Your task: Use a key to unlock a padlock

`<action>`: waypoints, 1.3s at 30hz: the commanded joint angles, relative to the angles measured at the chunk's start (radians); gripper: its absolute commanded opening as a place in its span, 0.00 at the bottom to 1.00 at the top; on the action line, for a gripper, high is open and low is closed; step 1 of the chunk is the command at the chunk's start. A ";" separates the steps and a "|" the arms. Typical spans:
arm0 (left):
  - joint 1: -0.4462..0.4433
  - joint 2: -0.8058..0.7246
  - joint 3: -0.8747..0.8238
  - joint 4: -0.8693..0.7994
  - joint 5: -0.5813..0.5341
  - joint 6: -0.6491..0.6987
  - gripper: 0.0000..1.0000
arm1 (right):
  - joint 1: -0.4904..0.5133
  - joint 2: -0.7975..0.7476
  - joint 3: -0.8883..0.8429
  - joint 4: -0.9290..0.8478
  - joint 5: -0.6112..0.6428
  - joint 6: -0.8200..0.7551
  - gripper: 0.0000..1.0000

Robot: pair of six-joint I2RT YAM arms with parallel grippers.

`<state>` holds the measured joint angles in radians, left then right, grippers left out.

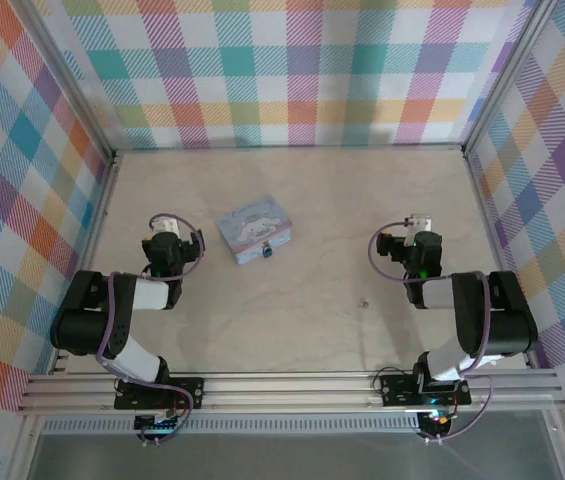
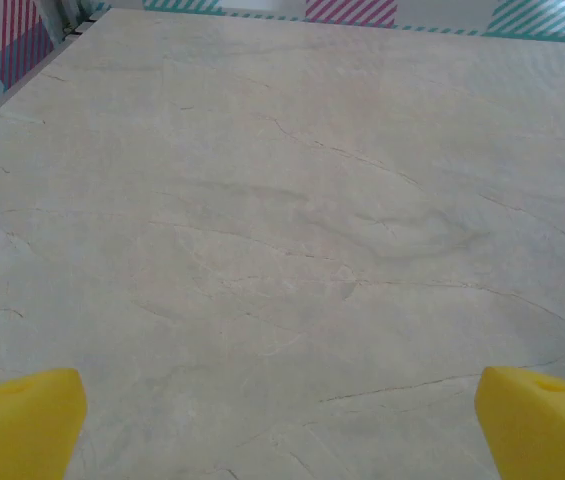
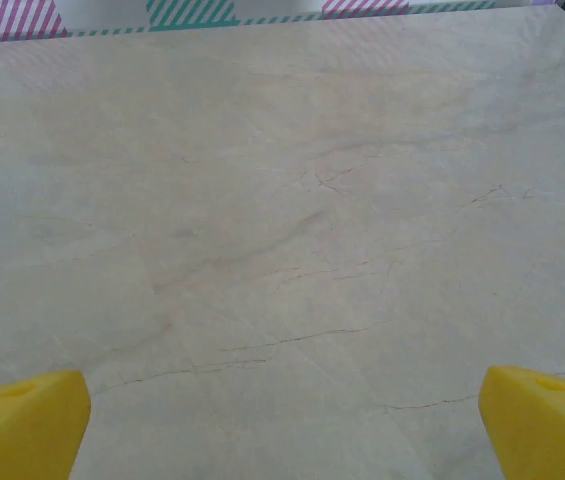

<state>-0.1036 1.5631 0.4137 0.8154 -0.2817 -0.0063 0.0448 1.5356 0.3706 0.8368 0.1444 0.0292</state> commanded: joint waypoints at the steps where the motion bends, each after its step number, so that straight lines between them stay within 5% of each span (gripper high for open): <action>1: -0.007 0.000 -0.015 0.031 -0.017 0.002 1.00 | -0.011 -0.003 0.025 0.022 -0.019 0.001 1.00; 27: -0.007 -0.008 -0.017 0.038 -0.031 0.001 1.00 | -0.009 -0.024 0.026 0.004 -0.010 0.004 1.00; 33: -0.015 -0.127 0.114 -0.286 -0.093 -0.019 1.00 | -0.008 -0.202 0.126 -0.315 -0.026 0.002 1.00; 39: -0.013 -0.258 0.244 -0.524 -0.090 -0.129 1.00 | -0.010 -0.301 0.233 -0.482 -0.151 0.172 1.00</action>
<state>-0.1097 1.3712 0.6071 0.4412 -0.3595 -0.0597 0.0422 1.2598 0.5518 0.4789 0.0834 0.0990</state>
